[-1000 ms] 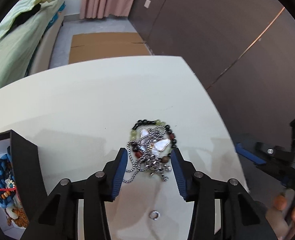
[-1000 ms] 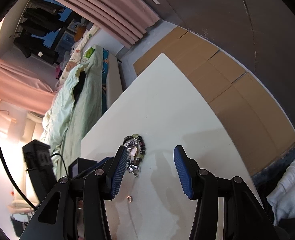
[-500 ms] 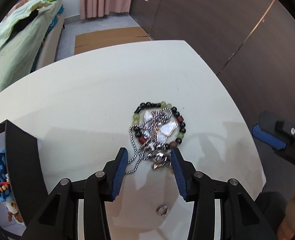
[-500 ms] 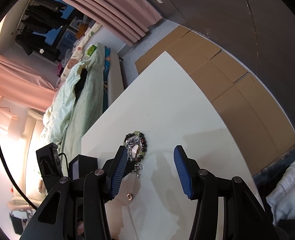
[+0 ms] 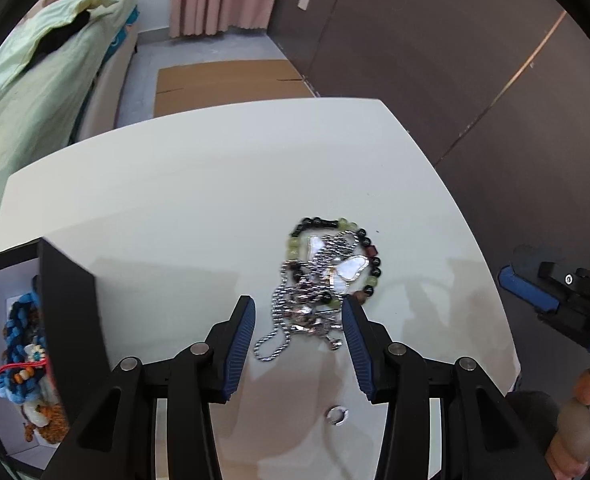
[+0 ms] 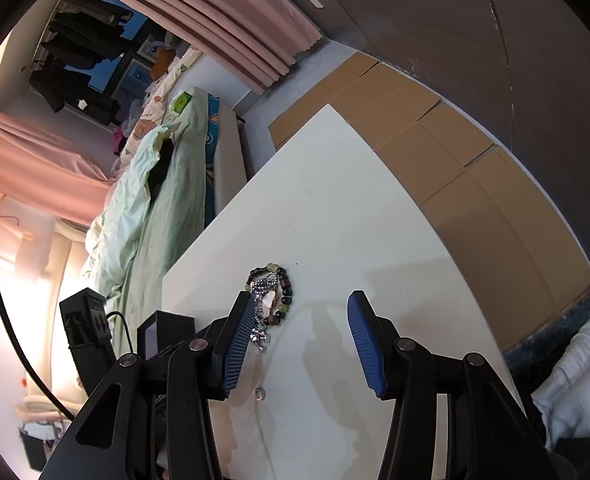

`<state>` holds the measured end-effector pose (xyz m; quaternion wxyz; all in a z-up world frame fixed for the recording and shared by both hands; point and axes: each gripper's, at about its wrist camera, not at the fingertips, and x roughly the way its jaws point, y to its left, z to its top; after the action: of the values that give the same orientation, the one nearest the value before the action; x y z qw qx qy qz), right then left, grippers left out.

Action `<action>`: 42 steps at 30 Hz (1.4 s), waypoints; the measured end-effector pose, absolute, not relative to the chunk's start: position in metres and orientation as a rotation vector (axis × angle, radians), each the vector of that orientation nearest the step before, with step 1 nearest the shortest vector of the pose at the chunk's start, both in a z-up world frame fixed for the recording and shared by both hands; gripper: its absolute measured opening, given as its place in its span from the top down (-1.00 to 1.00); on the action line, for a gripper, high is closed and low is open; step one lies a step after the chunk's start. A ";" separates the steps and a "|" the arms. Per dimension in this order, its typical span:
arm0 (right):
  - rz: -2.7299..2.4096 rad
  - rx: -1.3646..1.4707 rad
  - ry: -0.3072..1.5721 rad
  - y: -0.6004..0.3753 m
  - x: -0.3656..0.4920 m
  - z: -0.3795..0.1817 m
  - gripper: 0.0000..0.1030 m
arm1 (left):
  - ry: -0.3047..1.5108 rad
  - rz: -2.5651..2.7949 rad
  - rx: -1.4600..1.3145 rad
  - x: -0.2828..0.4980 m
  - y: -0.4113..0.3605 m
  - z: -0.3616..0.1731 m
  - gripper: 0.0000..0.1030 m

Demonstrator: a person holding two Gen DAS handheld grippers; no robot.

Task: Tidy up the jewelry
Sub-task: 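Close the left gripper on the pendant bracelet's chain and beads, then lift the pendant bracelet with the left gripper and carry it toward the box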

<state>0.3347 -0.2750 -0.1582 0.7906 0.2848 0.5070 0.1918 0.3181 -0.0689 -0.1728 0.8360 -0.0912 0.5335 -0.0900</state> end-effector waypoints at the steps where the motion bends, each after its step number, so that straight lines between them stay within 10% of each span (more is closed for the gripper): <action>1: 0.413 0.614 1.092 -0.275 0.335 -0.158 0.02 | 1.133 -0.185 -0.175 0.320 -0.073 -0.175 0.09; 10: 0.415 0.615 1.091 -0.277 0.337 -0.159 0.02 | 1.093 -0.161 -0.021 0.317 -0.092 -0.181 0.10; 20: 0.410 0.613 1.094 -0.279 0.338 -0.160 0.02 | 1.091 -0.209 -0.084 0.322 -0.072 -0.178 0.83; 42: 0.421 0.552 1.146 -0.256 0.343 -0.172 0.02 | 0.869 -0.256 -0.215 0.304 -0.034 -0.064 0.83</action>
<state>0.3432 -0.2556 -0.1717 0.7838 0.2557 0.5312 0.1952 0.3038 -0.0339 -0.0644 0.8936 -0.1039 0.4188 -0.1233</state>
